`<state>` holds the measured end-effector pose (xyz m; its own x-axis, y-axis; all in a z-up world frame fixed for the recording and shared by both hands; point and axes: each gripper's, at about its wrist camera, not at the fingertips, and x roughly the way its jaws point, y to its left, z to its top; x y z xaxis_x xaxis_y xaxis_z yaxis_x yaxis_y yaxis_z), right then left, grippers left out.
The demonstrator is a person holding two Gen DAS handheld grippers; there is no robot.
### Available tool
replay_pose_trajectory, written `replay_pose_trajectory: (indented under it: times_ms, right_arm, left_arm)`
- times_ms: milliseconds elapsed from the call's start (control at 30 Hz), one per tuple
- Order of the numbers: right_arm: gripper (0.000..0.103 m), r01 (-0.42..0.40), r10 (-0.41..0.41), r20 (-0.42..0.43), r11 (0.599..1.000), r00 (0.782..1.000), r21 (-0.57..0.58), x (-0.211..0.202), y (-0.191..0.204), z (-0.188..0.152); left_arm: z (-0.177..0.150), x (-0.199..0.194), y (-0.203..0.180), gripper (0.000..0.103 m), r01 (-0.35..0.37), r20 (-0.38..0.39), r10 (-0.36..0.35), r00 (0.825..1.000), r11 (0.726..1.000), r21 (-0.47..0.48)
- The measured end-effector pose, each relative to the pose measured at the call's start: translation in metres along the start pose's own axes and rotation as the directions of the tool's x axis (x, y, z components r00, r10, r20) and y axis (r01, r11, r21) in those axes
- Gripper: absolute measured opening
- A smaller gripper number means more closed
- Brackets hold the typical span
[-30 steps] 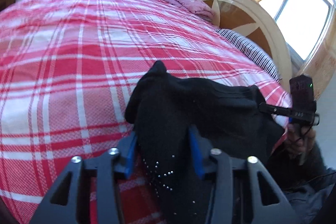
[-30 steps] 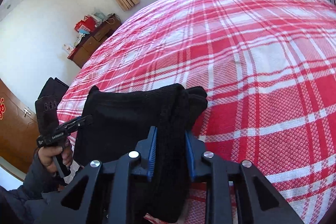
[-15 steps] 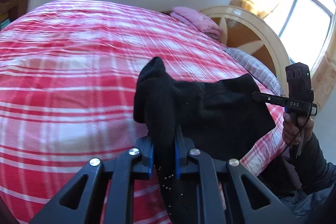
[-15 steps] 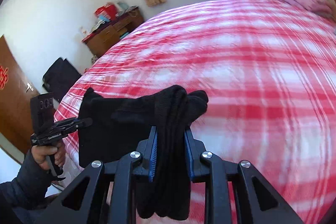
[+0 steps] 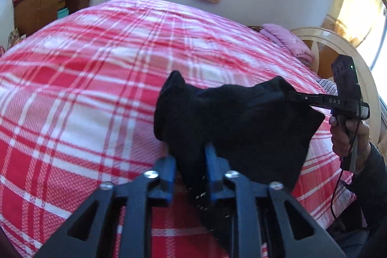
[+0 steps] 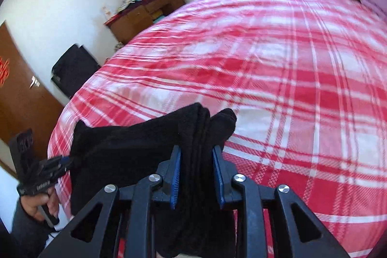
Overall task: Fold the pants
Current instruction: 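Open both grippers to release the folded pants onto the bed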
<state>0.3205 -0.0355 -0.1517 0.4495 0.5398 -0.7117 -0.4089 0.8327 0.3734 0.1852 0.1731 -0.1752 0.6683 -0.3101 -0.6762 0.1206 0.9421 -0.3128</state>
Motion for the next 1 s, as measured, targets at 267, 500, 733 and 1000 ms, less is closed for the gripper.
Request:
replay_pose_trajectory:
  times_ms: [267, 500, 733, 1000]
  right_arm:
    - [0.048, 0.025, -0.026, 0.037, 0.999, 0.999, 0.043, -0.032, -0.013, -0.027]
    - [0.063, 0.118, -0.117, 0.019, 0.992, 0.993, -0.05, -0.031, 0.0, -0.063]
    - [0.066, 0.07, -0.073, 0.042, 0.995, 0.996, 0.067, -0.036, -0.028, -0.066]
    - [0.066, 0.147, -0.151, 0.08, 0.987, 0.985, 0.059, -0.057, -0.031, -0.067]
  left_arm:
    - [-0.009, 0.001, -0.01, 0.073, -0.037, 0.034, 0.036, 0.999, 0.999, 0.016]
    - [-0.012, 0.003, -0.018, 0.08, -0.095, 0.054, 0.093, 0.994, 0.995, 0.037]
    - [-0.018, 0.002, -0.024, 0.088, -0.157, 0.085, 0.151, 0.985, 0.986, 0.061]
    - [-0.01, -0.008, -0.046, 0.093, -0.304, 0.069, 0.298, 0.952, 0.949, 0.084]
